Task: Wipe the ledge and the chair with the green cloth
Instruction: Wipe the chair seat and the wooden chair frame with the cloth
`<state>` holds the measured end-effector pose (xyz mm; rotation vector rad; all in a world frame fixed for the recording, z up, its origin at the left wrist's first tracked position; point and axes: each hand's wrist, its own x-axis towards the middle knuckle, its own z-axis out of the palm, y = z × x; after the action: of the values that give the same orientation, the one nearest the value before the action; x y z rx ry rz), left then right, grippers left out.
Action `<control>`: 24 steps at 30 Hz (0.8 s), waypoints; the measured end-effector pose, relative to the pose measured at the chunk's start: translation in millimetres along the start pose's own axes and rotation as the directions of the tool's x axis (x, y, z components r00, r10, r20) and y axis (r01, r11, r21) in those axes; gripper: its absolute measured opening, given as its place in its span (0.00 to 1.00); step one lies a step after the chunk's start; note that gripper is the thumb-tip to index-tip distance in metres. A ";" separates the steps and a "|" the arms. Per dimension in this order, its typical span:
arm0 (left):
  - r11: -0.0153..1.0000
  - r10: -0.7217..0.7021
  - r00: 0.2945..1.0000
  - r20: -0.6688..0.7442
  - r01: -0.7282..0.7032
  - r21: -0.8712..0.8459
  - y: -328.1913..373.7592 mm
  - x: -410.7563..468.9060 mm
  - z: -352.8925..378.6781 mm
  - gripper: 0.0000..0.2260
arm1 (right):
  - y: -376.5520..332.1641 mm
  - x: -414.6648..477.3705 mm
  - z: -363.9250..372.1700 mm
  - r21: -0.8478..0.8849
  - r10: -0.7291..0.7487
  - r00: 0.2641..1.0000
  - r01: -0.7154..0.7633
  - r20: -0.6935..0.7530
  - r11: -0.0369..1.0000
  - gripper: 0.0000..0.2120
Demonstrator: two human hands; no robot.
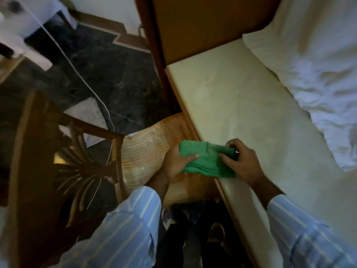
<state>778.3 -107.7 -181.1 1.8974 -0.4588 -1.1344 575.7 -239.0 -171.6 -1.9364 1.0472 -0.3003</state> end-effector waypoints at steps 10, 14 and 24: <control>0.985 0.090 0.962 -0.258 -0.048 0.165 -107.2 9.7 -130.2 0.40 | -71.2 44.6 182.7 0.367 0.149 0.981 -0.186 0.126 0.911 0.10; 0.897 0.137 0.985 -0.103 -0.079 0.435 -159.3 26.5 -143.1 0.32 | -71.0 67.6 240.7 0.371 0.163 0.957 -0.246 0.241 0.895 0.12; 0.647 0.261 0.948 -0.180 -0.034 0.762 -213.0 105.2 -148.1 0.26 | -14.9 144.3 336.3 0.578 0.363 0.875 -0.484 0.320 0.657 0.08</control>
<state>935.2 14.3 -378.3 2.6245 -1.0305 -0.5558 862.2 -147.2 -380.5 -1.0277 1.0651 -0.1785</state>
